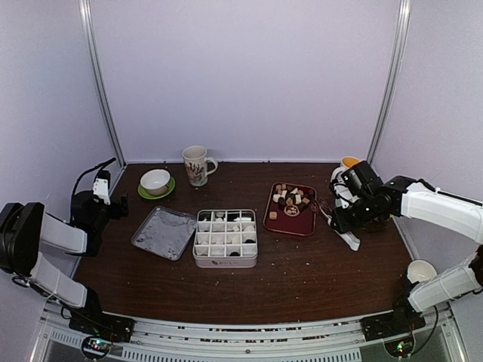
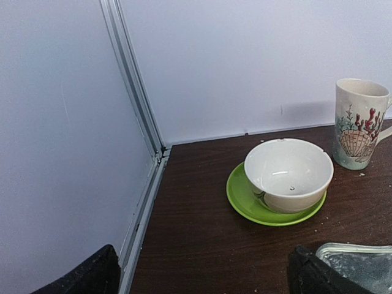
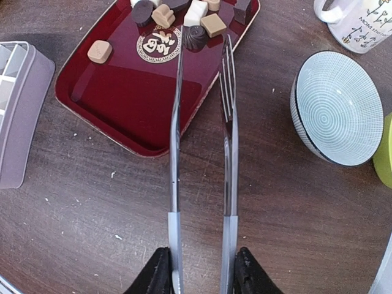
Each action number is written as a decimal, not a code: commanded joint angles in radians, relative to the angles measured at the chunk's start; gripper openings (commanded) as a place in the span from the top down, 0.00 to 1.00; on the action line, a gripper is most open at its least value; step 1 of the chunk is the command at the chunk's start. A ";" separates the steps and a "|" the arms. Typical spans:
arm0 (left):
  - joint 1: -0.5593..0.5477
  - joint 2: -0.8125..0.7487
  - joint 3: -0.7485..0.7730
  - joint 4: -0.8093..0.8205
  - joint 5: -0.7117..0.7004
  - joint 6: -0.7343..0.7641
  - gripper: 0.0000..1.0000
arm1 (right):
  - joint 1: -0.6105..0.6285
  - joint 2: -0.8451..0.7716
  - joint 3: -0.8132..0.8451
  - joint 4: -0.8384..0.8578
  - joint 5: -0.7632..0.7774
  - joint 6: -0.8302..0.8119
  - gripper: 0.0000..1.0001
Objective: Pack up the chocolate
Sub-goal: Pick up the fake chocolate from the plate.
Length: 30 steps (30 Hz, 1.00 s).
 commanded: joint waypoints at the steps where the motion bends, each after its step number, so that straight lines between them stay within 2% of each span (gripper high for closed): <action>1: 0.008 0.005 0.015 0.026 -0.007 -0.008 0.02 | -0.014 -0.005 0.033 0.020 -0.026 0.030 0.65; 11: 0.007 0.005 0.014 0.026 -0.006 -0.008 0.02 | -0.017 0.009 -0.001 0.070 -0.154 0.085 0.65; 19: 0.008 0.005 0.014 0.026 -0.006 -0.008 0.02 | -0.018 0.080 0.057 -0.017 -0.097 0.061 0.63; 30: 0.008 0.005 0.014 0.026 -0.006 -0.008 0.02 | -0.018 0.246 0.194 -0.003 -0.050 0.058 0.63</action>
